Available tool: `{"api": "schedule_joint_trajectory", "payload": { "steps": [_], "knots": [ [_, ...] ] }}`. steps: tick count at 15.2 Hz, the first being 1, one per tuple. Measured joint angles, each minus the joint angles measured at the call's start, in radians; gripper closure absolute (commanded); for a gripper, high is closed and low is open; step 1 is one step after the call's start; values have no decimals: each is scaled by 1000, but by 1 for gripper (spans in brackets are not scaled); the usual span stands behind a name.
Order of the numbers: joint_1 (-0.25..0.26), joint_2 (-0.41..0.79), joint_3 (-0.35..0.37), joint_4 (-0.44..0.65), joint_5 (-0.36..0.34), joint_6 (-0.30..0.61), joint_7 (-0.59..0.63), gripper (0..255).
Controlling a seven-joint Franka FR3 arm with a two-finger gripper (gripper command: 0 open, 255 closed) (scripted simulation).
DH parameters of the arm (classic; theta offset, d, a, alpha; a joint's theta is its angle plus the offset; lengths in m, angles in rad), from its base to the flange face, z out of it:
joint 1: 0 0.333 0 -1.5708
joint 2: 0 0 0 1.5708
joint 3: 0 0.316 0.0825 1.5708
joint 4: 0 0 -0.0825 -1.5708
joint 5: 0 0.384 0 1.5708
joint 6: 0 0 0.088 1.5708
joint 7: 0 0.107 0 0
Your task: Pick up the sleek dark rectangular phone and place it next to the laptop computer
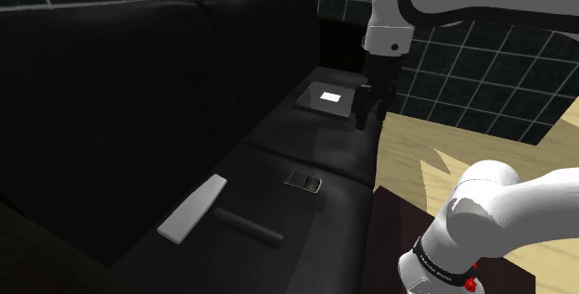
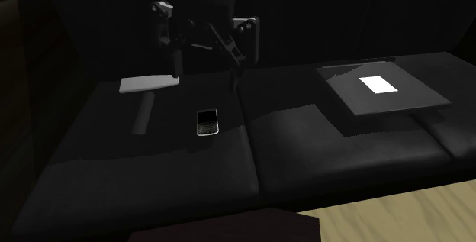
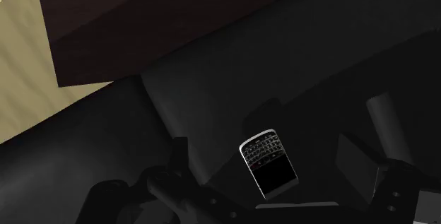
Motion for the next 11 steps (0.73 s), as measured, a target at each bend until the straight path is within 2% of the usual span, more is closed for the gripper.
{"api": "schedule_joint_trajectory", "payload": {
  "steps": [2,4,11],
  "knots": [
    [2,3,2,-11,-1,16,-4,0],
    [11,2,18,-64,4,79,-10,0],
    [46,92,83,-222,16,376,-39,0]
  ]
}}
